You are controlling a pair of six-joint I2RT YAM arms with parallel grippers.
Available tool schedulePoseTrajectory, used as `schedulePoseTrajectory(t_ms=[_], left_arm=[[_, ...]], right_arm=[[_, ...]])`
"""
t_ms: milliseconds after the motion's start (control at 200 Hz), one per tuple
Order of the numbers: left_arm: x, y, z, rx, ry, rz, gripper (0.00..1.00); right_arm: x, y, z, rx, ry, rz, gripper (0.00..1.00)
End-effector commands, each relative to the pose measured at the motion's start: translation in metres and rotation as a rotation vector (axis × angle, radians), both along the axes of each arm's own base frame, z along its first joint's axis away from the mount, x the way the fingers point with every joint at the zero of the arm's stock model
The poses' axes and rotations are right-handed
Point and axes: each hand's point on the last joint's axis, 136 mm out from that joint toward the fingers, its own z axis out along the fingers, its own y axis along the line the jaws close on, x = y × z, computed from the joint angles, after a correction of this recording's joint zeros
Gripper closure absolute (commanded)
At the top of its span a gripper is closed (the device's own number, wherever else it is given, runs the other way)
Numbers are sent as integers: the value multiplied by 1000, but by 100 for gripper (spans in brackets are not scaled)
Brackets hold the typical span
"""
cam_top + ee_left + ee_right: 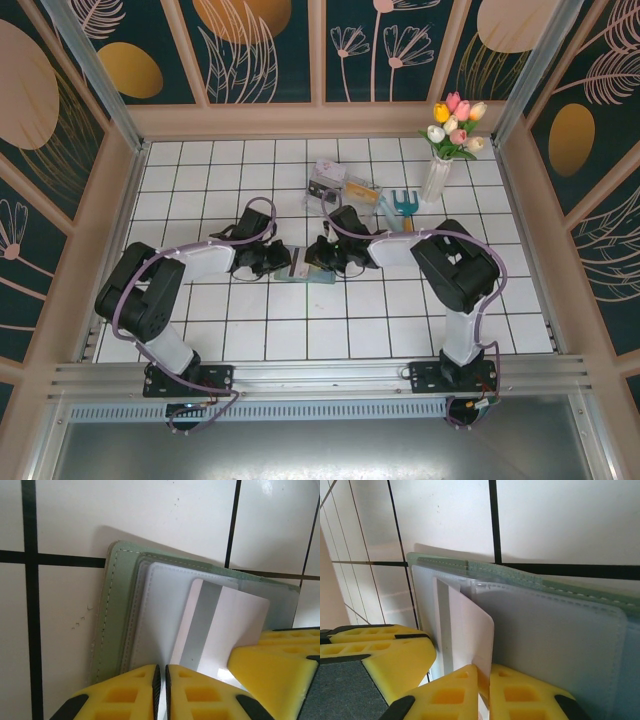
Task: Take the credit cards out of the card holder
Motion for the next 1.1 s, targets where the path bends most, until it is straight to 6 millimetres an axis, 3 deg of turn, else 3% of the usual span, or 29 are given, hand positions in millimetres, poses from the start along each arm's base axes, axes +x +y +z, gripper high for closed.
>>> schedulePoseTrajectory(t_ms=[0, 275, 450, 515, 681, 811, 946, 1096], left_arm=[[-14, 19, -25, 98, 60, 28, 84], [-16, 18, -28, 87, 66, 33, 84], [-8, 7, -12, 27, 26, 13, 82], [2, -2, 5, -9, -29, -16, 77], [39, -18, 63, -98, -178, -40, 63], [57, -23, 113, -204, -275, -50, 54], [54, -26, 151, -312, -329, -98, 38], [45, -42, 198, -490, -388, -176, 22]], right_arm=[[-2, -25, -11, -86, 21, -59, 88], [-9, -55, -4, -83, 8, -88, 89], [-4, -60, 29, 17, -90, -79, 94], [0, -58, 48, 48, -158, -61, 100], [13, -57, 98, 148, -328, -52, 100], [18, -59, 137, 240, -447, -25, 100], [28, -69, 174, 329, -540, -2, 100], [25, -65, 211, 436, -600, 94, 100]])
